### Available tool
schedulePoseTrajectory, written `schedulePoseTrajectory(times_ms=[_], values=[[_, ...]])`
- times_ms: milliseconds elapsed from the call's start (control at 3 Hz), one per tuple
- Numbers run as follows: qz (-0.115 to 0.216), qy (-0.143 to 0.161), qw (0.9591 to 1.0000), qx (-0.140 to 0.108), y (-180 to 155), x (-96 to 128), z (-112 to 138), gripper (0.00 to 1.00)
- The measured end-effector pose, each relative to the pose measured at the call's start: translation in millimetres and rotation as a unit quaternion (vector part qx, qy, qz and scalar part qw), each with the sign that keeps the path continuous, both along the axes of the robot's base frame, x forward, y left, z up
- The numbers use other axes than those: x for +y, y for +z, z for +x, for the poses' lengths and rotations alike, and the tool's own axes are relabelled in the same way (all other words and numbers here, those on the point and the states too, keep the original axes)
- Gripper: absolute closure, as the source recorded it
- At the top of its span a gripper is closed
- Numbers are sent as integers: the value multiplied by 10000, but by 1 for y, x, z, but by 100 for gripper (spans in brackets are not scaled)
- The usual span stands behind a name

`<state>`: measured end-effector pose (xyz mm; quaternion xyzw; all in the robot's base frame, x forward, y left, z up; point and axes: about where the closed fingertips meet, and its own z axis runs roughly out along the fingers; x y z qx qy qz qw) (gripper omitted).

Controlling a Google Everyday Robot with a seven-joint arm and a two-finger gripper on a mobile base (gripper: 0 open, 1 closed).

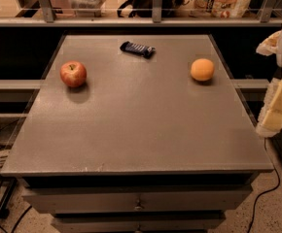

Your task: Move orange near apple

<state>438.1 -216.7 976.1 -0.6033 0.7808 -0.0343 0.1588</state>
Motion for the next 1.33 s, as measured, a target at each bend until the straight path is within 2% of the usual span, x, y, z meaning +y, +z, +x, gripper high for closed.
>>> schedulePoseTrajectory(times_ms=[667,1000,1333], values=[[3,0,10000,-6,0,0,0,0],[115,-10,9998,-142,4,-3,7,0],[724,-41,9966,-392,-1,-13,26,0]])
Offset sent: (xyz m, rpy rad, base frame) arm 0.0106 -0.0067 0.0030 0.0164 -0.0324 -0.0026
